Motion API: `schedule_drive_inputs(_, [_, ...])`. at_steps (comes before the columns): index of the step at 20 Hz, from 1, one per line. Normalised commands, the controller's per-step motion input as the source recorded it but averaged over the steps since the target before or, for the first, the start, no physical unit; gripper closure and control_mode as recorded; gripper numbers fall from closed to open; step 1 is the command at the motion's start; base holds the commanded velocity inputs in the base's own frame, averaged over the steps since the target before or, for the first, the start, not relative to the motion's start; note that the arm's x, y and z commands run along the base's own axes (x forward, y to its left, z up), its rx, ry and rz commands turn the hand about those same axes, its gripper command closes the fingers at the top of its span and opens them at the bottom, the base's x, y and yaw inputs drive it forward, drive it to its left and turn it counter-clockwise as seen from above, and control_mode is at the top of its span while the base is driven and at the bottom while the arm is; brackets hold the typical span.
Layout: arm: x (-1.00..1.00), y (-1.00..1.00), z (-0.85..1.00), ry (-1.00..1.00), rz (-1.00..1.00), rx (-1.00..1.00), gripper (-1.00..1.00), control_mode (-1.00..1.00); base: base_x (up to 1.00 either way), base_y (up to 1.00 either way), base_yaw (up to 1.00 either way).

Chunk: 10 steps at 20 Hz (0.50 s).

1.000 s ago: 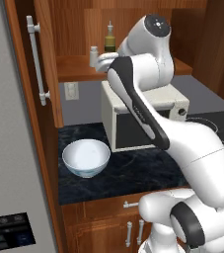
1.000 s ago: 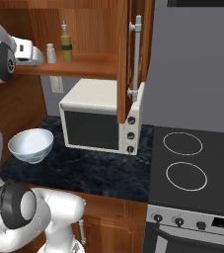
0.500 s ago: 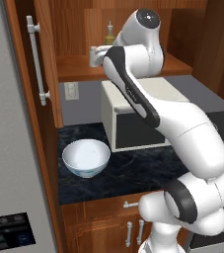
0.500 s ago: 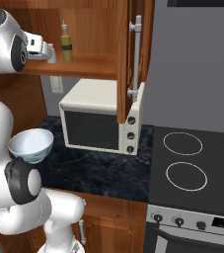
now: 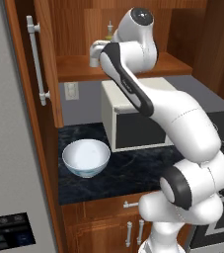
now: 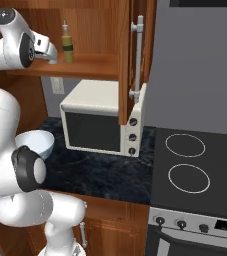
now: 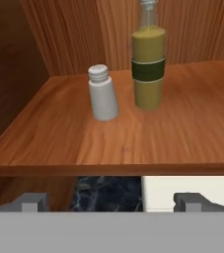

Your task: Retrieve the bottle and the shaker from the cabinet and place them next to the mixing bowl on the counter. Then add garlic from the fridge to the mixing bowl.

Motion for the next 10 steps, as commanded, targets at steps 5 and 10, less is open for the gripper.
schedule_drive_inputs(5, [0.37, 0.04, -0.2, 0.0, 0.0, 0.0, -1.0, -1.0, 0.0, 0.0, 0.0])
schedule_drive_inputs(10, [0.48, 0.01, -0.12, 0.0, 0.02, -0.01, -1.0, -1.0, 0.0, 0.0, 0.0])
